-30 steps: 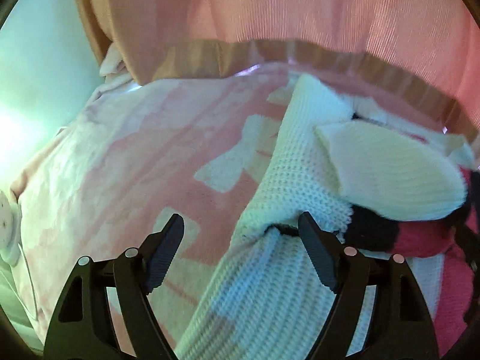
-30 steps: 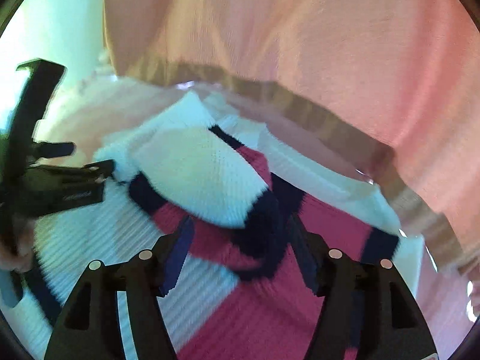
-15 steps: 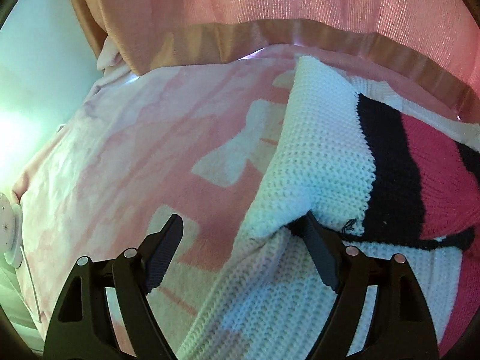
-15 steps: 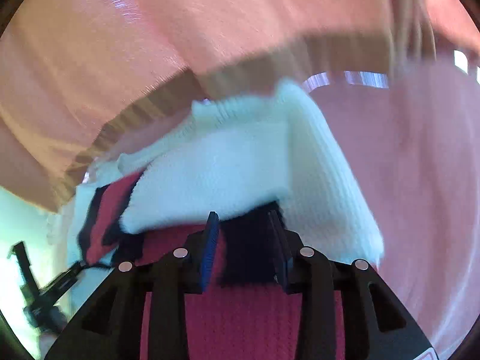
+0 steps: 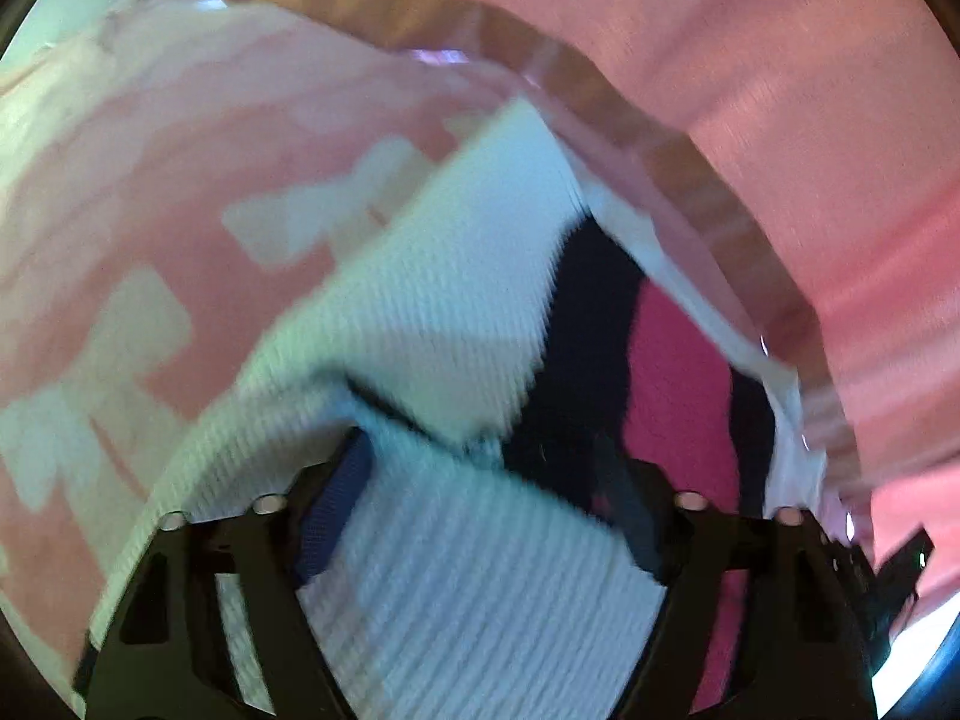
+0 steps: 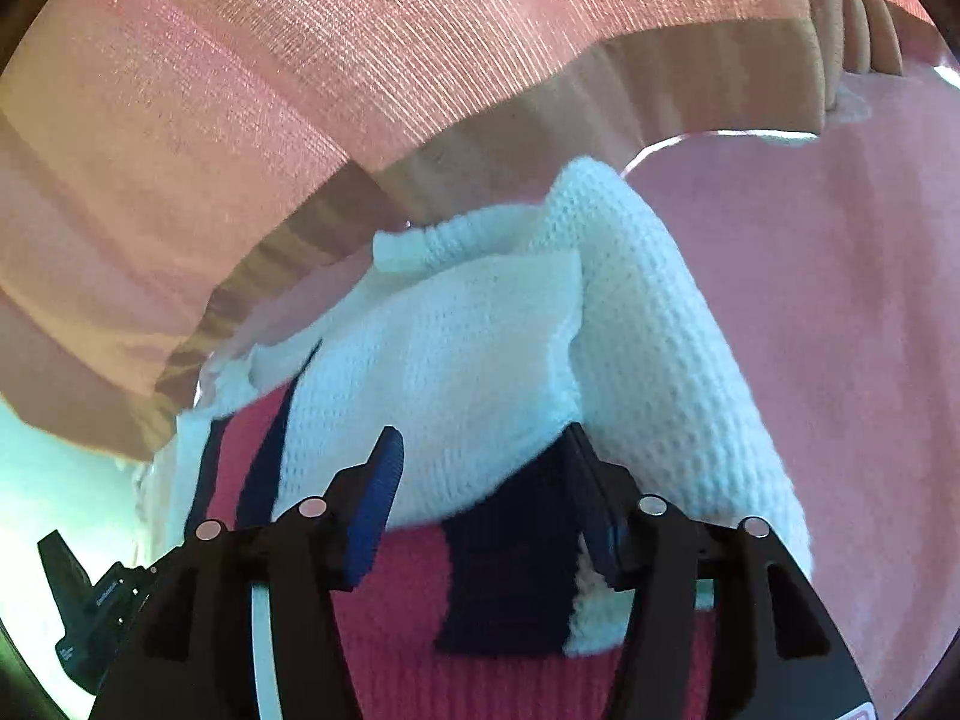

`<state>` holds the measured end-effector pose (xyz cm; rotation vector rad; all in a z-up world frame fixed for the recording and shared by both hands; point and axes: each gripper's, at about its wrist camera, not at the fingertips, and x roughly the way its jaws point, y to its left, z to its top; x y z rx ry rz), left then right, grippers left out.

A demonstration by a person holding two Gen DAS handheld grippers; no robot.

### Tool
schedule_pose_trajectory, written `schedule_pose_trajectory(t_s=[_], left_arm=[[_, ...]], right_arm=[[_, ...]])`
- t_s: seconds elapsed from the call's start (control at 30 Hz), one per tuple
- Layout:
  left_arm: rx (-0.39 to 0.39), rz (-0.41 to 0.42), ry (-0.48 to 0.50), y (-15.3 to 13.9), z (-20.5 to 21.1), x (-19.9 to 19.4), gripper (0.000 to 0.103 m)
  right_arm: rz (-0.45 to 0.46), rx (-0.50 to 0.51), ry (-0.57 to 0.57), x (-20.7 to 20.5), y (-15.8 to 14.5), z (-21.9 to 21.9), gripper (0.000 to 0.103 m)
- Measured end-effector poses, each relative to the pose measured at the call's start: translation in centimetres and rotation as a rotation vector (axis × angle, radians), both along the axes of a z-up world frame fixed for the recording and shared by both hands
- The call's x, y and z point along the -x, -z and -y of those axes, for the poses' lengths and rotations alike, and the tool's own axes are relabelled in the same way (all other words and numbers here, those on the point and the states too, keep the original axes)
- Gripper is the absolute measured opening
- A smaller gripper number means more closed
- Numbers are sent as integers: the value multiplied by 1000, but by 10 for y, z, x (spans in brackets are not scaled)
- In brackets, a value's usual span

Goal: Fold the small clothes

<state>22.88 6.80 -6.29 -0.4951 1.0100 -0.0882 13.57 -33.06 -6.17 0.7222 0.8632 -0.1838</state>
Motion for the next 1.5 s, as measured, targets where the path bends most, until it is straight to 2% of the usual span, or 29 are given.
schedule_pose_trajectory(t_s=[0.03, 0.07, 0.1, 0.13, 0.17, 0.23, 0.27, 0.3, 0.33, 0.37, 0.4, 0.43, 0.47, 0.53, 0.6, 0.63, 0.7, 0.73, 0.8, 0.9, 0.97, 1.07, 1.13, 1.17, 1.27, 1.33, 1.37, 1.43, 1.5], left_arm=[[-19, 8, -24, -2, -2, -4, 40], [-30, 15, -42, -2, -5, -8, 34], [-36, 8, -62, -1, -9, -13, 21], [-34, 2, -76, -1, -14, -16, 14], [-45, 10, -90, -3, -17, -18, 13], [-93, 40, -92, -12, -17, -18, 12], [-110, 48, -87, -14, -17, -17, 12], [-123, 50, -75, -14, -15, -17, 12], [-134, 43, -62, -12, -13, -17, 12], [-148, 30, -57, -7, -10, -16, 12], [-158, 20, -54, -4, -10, -17, 12], [-180, 15, -48, 1, -7, -17, 13], [-198, 24, -46, 0, -5, -18, 13], [-242, 40, -39, -2, -1, -17, 13], [-237, 38, -37, -2, -3, -17, 14], [-234, 38, -36, -2, -3, -16, 14], [-245, 42, -30, -2, 1, -17, 15], [-255, 45, -27, -2, 3, -15, 15], [-274, 52, -24, -1, 6, -14, 15], [-287, 58, -14, -2, 7, -15, 15], [-287, 59, -9, 0, 7, -17, 15], [-298, 61, -5, -1, 8, -16, 16], [-310, 64, -2, 0, 9, -16, 16], [-312, 64, -1, 0, 9, -17, 16], [-324, 69, 9, 0, 10, -17, 16], [-330, 73, 10, -1, 11, -16, 16], [-333, 73, 9, -2, 12, -16, 16], [-340, 74, 7, -2, 12, -15, 17], [-354, 80, 15, -4, 11, -13, 18]], right_arm=[[-4, -16, -5, -6, 3, 1, 7], [-9, -43, -17, -11, 5, 2, 8], [6, -34, -19, -14, 2, 0, 8], [34, 15, -33, -13, -10, -4, 7], [89, 72, -59, -9, -31, -10, 7], [203, 126, -84, 7, -70, -14, 7], [229, 138, -85, 13, -78, -13, 7], [240, 190, -81, 23, -84, -10, 7], [183, 246, -99, 22, -74, -8, 7], [106, 256, -115, 16, -57, -4, 7], [-2, 216, -119, 10, -27, 4, 7], [-72, 184, -119, 9, -5, 8, 6], [-39, 189, -114, 16, -3, 8, 6], [17, 180, -97, 24, -21, 5, 6], [63, 163, -75, 32, -32, 8, 6], [57, 156, -68, 33, -28, 10, 6], [-42, 169, -89, 28, -3, 15, 6], [-39, 174, -98, 30, 0, 18, 5], [-34, 196, -86, 36, -18, 17, 11], [61, 306, -5, 56, -62, 6, 15], [99, 332, -17, 54, -77, -3, 19], [67, 292, -101, 24, -63, -19, 6], [-90, 352, -113, -1, -24, -20, 0], [-108, 336, -110, -3, -8, -13, 0], [-76, 319, -73, 5, -25, -15, 0], [-2, 350, -77, 16, -45, -21, 0], [-4, 371, -80, 18, -45, -22, 0], [-147, 406, -113, 9, -14, -17, 0], [-124, 388, -101, 21, -15, -12, 0]])
